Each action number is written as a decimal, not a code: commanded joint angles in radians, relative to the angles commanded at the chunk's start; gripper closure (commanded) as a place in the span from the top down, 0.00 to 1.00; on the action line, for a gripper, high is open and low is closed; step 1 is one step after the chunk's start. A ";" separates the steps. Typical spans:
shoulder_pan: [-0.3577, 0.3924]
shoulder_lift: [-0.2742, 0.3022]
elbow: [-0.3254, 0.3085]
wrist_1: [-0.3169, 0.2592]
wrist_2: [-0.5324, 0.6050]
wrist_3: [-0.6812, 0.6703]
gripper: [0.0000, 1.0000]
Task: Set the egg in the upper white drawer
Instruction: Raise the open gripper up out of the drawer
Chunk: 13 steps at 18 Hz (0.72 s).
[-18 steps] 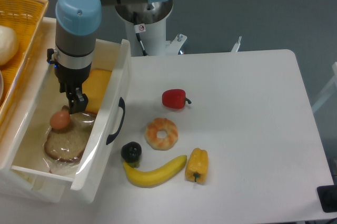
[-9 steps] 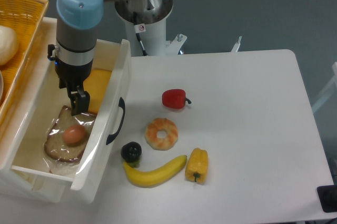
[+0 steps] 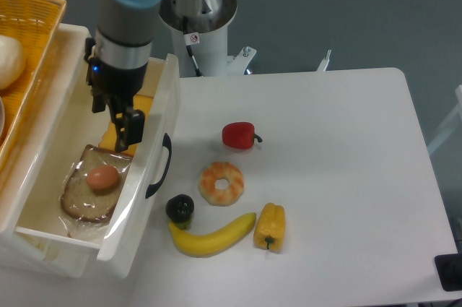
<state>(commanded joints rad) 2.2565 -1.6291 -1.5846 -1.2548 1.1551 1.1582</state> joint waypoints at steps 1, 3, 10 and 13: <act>0.008 0.005 0.002 -0.002 0.000 -0.023 1.00; 0.031 0.012 0.000 0.000 -0.003 -0.093 1.00; 0.087 0.043 0.003 0.011 0.009 -0.270 1.00; 0.124 0.040 0.003 0.023 0.047 -0.261 1.00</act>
<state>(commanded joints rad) 2.3806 -1.5892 -1.5815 -1.2318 1.2025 0.8973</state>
